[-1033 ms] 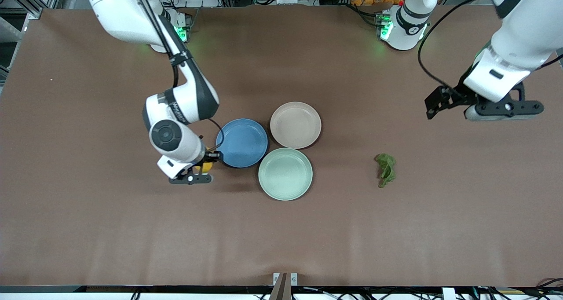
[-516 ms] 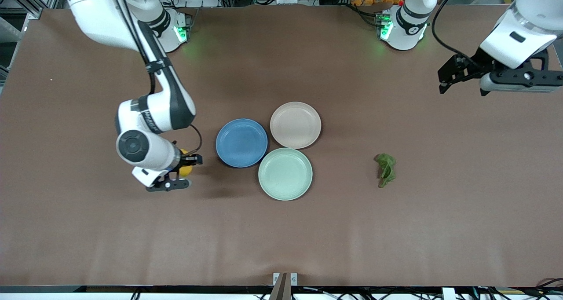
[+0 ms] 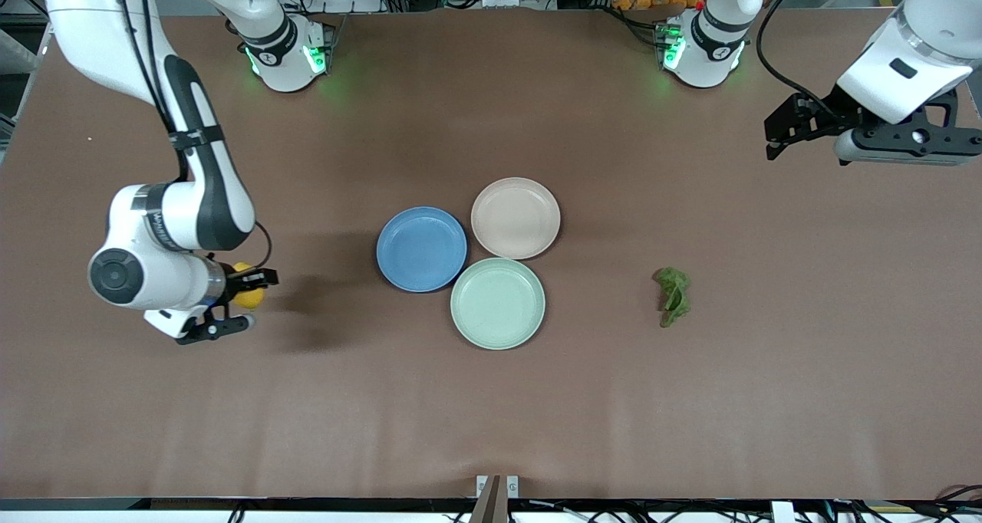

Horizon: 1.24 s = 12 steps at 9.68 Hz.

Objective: Pick lemon and lettuce from blue and beige plates
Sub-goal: 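Carry the lemon away from the plates and lower it with the right gripper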

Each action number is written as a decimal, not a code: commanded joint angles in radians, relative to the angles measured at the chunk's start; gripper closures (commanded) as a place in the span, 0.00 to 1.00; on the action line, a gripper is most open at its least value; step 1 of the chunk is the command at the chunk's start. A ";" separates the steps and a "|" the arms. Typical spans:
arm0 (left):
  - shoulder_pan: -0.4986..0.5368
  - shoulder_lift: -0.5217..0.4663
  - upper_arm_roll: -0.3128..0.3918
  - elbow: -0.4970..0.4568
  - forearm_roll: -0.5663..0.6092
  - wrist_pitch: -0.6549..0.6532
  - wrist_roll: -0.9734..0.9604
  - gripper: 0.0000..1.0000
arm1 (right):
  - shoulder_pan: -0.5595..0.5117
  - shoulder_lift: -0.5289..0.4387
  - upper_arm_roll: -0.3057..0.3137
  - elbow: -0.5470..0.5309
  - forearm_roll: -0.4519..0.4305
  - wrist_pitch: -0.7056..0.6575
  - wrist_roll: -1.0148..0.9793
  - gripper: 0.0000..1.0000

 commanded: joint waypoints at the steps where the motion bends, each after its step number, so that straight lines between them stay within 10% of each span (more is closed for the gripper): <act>1: -0.013 0.012 0.018 0.036 0.015 -0.031 0.030 0.00 | -0.022 -0.031 -0.019 -0.054 -0.001 0.021 -0.057 0.65; 12: -0.002 0.012 0.018 0.035 -0.007 -0.020 0.017 0.00 | -0.094 0.063 -0.019 -0.209 0.016 0.312 -0.079 0.63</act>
